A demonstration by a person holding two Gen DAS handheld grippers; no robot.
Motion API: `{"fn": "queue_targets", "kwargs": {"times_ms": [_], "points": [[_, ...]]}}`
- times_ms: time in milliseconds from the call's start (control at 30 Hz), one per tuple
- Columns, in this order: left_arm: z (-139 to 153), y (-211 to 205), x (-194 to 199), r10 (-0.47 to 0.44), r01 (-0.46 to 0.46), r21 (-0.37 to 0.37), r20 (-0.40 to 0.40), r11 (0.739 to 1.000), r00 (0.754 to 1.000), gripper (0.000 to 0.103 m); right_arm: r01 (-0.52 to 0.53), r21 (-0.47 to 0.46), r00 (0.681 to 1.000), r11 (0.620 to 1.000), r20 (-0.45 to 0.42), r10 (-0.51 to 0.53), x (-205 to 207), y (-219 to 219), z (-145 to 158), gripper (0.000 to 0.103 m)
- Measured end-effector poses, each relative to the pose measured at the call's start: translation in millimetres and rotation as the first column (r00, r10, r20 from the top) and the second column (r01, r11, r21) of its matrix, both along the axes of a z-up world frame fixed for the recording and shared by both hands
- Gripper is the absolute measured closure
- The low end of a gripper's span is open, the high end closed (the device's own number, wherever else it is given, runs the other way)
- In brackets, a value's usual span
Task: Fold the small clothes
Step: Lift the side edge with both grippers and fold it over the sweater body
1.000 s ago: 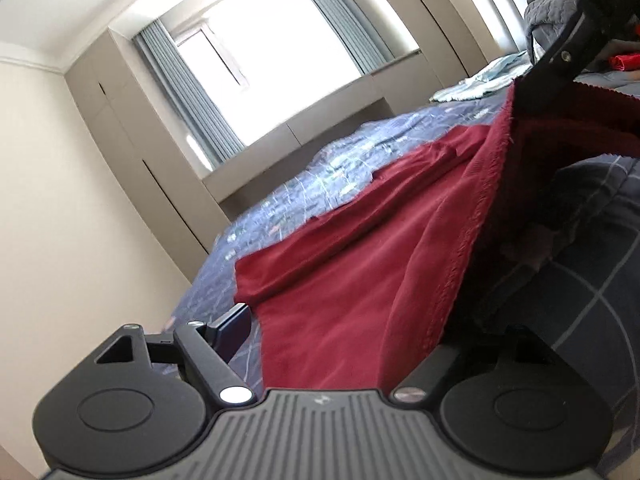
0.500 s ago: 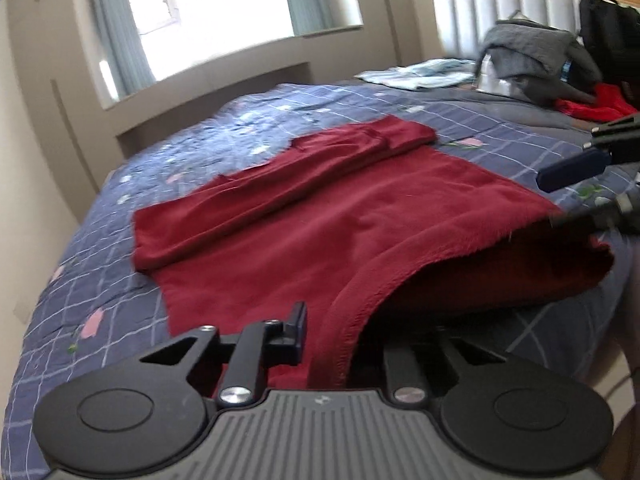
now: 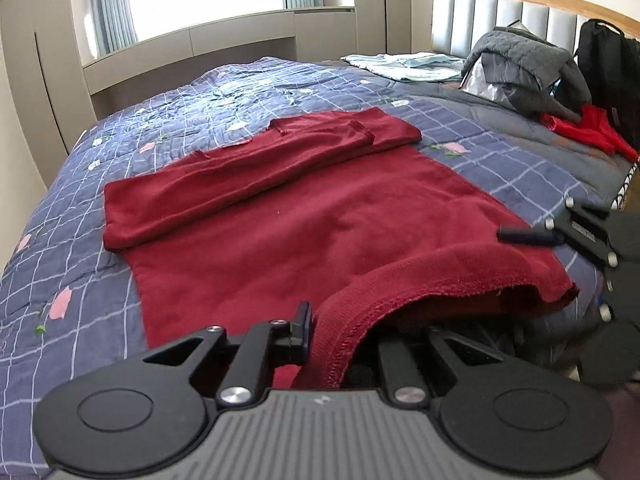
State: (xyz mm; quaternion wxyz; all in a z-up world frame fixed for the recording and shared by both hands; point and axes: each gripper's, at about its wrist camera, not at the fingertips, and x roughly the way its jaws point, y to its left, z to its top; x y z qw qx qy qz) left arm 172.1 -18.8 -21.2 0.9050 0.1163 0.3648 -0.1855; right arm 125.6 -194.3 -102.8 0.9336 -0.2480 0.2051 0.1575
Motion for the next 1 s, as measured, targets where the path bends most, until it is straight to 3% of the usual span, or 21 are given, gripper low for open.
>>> {"fn": "queue_targets", "kwargs": {"times_ms": [100, 167, 233, 267, 300, 333, 367, 467, 500, 600, 700, 900, 1000], "points": [[-11.0, -6.5, -12.7, 0.003, -0.004, 0.053, 0.017, 0.999, 1.0, 0.084, 0.049, -0.009, 0.996, 0.999, 0.075, -0.048, -7.7, -14.8, 3.3, 0.049], [-21.8, -14.0, -24.8, -0.002, -0.006, 0.128, 0.062, 0.992, 0.998, 0.065, 0.06, -0.028, 0.991, 0.998, 0.118, -0.057, -14.3, -23.4, 6.4, 0.049], [-32.7, -22.2, -35.9, -0.024, -0.001, 0.212, 0.112, 0.977, 0.993, 0.058, 0.063, -0.062, 0.988, 0.996, 0.145, -0.053, -19.7, -30.0, 6.5, 0.051], [-37.7, -25.9, -40.5, -0.037, 0.005, 0.246, 0.126, 0.969, 0.991, 0.059, 0.057, -0.072, 0.988, 0.996, 0.145, -0.046, -21.0, -32.4, 5.6, 0.058], [-42.7, -29.1, -43.8, -0.047, 0.01, 0.273, 0.128, 0.962, 0.991, 0.059, 0.048, -0.077, 0.99, 0.996, 0.139, -0.037, -22.9, -34.2, 4.8, 0.073], [-45.9, -30.8, -45.7, -0.054, 0.015, 0.291, 0.125, 0.957, 0.991, 0.059, 0.036, -0.081, 0.992, 0.996, 0.123, -0.026, -24.0, -35.4, 3.9, 0.081], [-49.0, -32.0, -48.6, -0.063, 0.02, 0.31, 0.127, 0.95, 0.99, 0.066, 0.018, -0.086, 0.994, 0.996, 0.106, -0.009, -25.4, -35.4, 3.1, 0.092], [-52.8, -34.7, -60.6, -0.112, 0.04, 0.388, 0.164, 0.921, 0.98, 0.09, -0.038, -0.117, 0.994, 0.992, 0.102, 0.05, -30.4, -29.0, 2.2, 0.098], [-53.3, -35.5, -65.7, -0.135, 0.045, 0.423, 0.184, 0.905, 0.974, 0.093, -0.051, -0.126, 0.992, 0.991, 0.105, 0.064, -32.5, -27.9, 2.9, 0.098], [-53.0, -35.5, -76.9, -0.182, 0.047, 0.485, 0.234, 0.873, 0.955, 0.096, -0.076, -0.134, 0.991, 0.988, 0.097, 0.089, -35.6, -27.6, 9.7, 0.099], [-46.4, -35.5, -83.5, -0.21, 0.065, 0.49, 0.247, 0.869, 0.946, 0.099, -0.109, -0.127, 0.991, 0.986, 0.065, 0.118, -35.7, -29.8, 19.6, 0.099], [-30.2, -29.6, -95.4, -0.308, 0.192, 0.463, 0.188, 0.865, 0.933, 0.1, -0.208, -0.152, 0.978, 0.966, -0.021, 0.207, -40.7, -41.9, 42.6, 0.099], [-21.3, -27.2, -107.6, -0.372, 0.275, 0.452, 0.141, 0.849, 0.918, 0.1, -0.272, -0.164, 0.962, 0.948, -0.086, 0.261, -51.4, -46.4, 52.0, 0.099]]}}
